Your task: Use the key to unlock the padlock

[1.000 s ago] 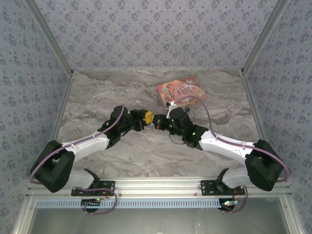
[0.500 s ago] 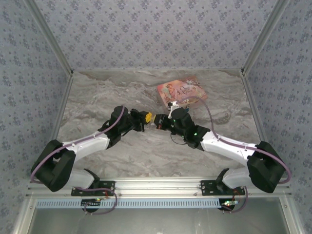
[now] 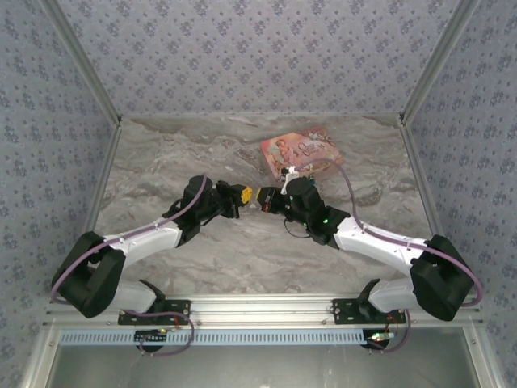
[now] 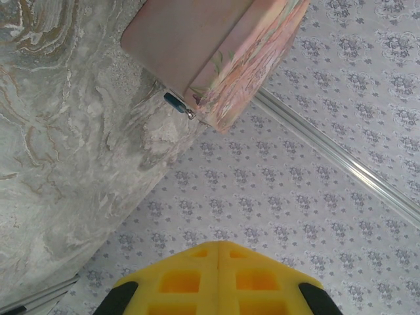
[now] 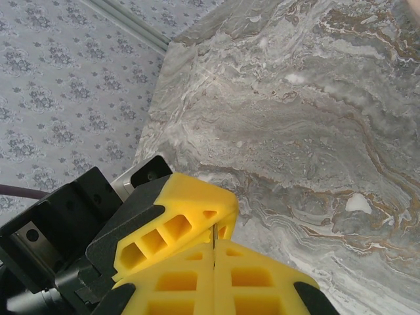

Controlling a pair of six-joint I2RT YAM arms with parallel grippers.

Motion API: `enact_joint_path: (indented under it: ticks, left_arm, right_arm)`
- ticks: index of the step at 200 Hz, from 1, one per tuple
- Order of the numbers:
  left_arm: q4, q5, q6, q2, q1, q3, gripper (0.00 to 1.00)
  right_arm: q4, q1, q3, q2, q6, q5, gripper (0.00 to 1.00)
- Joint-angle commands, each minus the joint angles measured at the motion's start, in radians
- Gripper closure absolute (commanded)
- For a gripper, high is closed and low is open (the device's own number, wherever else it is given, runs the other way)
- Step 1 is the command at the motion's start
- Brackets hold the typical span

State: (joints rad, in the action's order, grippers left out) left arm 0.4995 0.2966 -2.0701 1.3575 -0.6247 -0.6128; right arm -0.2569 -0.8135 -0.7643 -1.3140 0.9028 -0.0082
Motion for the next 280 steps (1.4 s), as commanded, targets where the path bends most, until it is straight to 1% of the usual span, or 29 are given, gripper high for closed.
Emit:
enact_joint_path:
  ticks: [1,28,60,115,141,180,191,225,280]
  left_arm:
    - [-0.021,0.009,-0.204,-0.005,0.000,-0.035,1.00]
    - [-0.020,0.017,-0.199,-0.003,0.000,-0.041,0.91]
    - [-0.019,0.024,-0.194,-0.002,-0.001,-0.044,0.86]
    - [-0.015,0.027,-0.194,-0.001,0.000,-0.040,0.83]
    - [-0.016,0.027,-0.198,-0.010,0.008,-0.023,0.76]
    - [-0.069,0.027,-0.203,-0.041,0.008,-0.018,0.62]
    - [-0.081,0.031,-0.205,-0.047,0.008,-0.018,0.60]
    - [-0.096,0.044,-0.206,-0.056,0.007,-0.018,0.57]
    - [-0.065,0.046,-0.219,-0.051,0.008,-0.018,0.54]
  right_arm:
    - [0.001,0.005,-0.006,0.008,0.018,-0.006,1.00]
    - [-0.010,0.006,-0.014,-0.006,0.022,-0.014,1.00]
    - [-0.025,0.005,-0.024,-0.024,0.028,-0.025,1.00]
    - [-0.024,0.004,-0.031,-0.028,0.025,-0.020,1.00]
    - [0.007,0.008,-0.032,-0.014,0.015,0.001,1.00]
    - [0.009,0.022,-0.057,-0.023,0.000,-0.010,1.00]
    - [0.014,0.025,-0.070,-0.028,-0.007,-0.013,1.00]
    - [0.004,0.028,-0.105,-0.059,-0.013,-0.030,1.00]
    - [-0.031,0.011,-0.148,-0.119,-0.001,-0.081,1.00]
